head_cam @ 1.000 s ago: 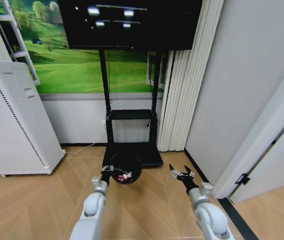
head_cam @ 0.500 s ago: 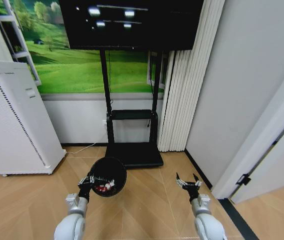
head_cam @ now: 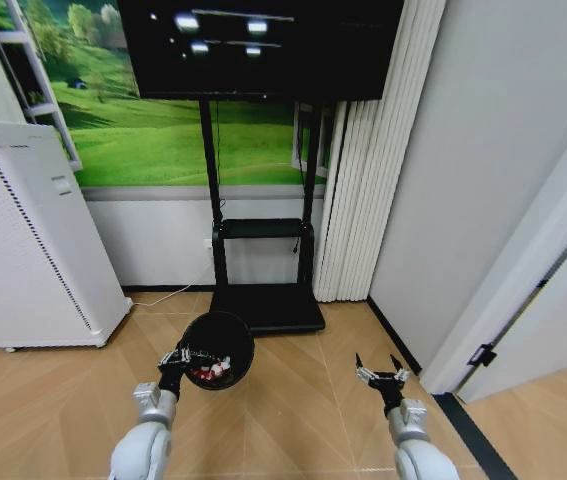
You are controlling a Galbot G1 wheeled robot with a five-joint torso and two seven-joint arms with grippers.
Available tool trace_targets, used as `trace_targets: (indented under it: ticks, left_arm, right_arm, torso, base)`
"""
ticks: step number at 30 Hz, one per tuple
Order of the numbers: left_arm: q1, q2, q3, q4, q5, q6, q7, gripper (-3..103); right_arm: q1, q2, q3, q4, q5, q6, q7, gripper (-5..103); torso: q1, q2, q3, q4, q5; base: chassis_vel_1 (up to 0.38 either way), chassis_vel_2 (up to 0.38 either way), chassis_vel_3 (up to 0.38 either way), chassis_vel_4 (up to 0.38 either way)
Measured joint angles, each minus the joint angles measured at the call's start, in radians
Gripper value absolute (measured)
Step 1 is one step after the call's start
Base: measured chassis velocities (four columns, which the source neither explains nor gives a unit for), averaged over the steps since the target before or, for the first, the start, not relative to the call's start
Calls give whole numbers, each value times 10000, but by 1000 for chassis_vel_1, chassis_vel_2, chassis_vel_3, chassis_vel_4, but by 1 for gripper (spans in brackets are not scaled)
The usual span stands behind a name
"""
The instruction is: Pick up the trash bin and place the garbage on the floor into it.
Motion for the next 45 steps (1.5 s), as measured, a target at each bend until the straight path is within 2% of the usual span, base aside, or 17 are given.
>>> trace_targets:
  ticks: [12,23,24,28,29,31,32,34,35,37,38,40,41,45]
  left_arm:
    - [-233,22,90,148,-29,6,-80,7]
    - [-329,-57,114,262,-32,-21,-105,7]
    - [-331,-67,114,262,-30,-33,-106,7]
    - [-317,-73,107,247,-34,-50,-113,7]
    - [-307,-69,87,232,-35,-56,-118,7]
    - [-295,-69,87,228,-37,-61,-117,7]
    - [-284,-64,82,215,-39,-61,-114,7]
    - [-262,-61,59,200,-38,-83,-121,7]
    - [-262,-61,59,200,-38,-83,-121,7]
    - [-251,-62,47,196,-37,-110,-121,7]
    - [-242,-61,49,185,-38,-117,-121,7]
    - [-227,-61,47,184,-39,-117,-118,7]
    - [-207,-52,45,174,-41,-125,-111,7]
    - [-175,-49,44,171,-43,-142,-99,7]
  right_arm:
    - [1,-53,-33,-179,-8,25,5,100]
    - [91,-110,-53,-337,-59,69,-8,100]
    - [87,-119,-59,-337,-54,71,-6,100]
    - [34,-147,-84,-351,-64,72,24,100]
    - [7,-150,-99,-349,-69,66,42,100]
    - [-9,-157,-85,-346,-71,56,52,100]
    - [-44,-155,-133,-343,-70,40,42,100]
    - [-65,-136,-164,-341,-71,56,34,100]
    - [-65,-136,-164,-341,-71,56,34,100]
    - [-71,-110,-180,-373,-81,102,14,100]
    - [-69,-109,-178,-377,-106,141,8,100]
    - [-69,-110,-174,-381,-107,167,-5,100]
    - [-71,-110,-167,-384,-100,185,-61,100]
    - [-92,-99,-128,-384,-91,296,-189,100]
  torso:
    - [-3,1,-2,2,-2]
    - [2,0,2,1,6]
    - [2,0,1,2,-6]
    - [3,-1,1,0,6]
    - [4,1,1,2,-18]
    - [3,-1,1,-2,-10]
    - [4,-2,2,0,13]
    - [4,-1,1,5,-18]
    - [4,-1,1,5,-18]
    - [3,-2,1,4,13]
    - [2,-1,-1,1,-8]
    - [0,-1,0,2,-6]
    - [0,-1,0,1,7]
    - [-1,-1,-1,0,1]
  base:
    - [340,-45,-340,42]
    - [301,261,-305,-256]
    - [313,377,-313,-375]
    - [339,399,-364,-376]
    - [393,346,-389,-335]
    - [393,346,-398,-335]
    - [399,328,-398,-297]
    - [385,298,-373,-270]
    - [372,298,-375,-243]
    - [355,109,-365,-178]
    - [294,32,-227,-22]
    - [243,-25,-227,36]
    - [172,-156,-203,94]
    - [129,-194,-151,185]
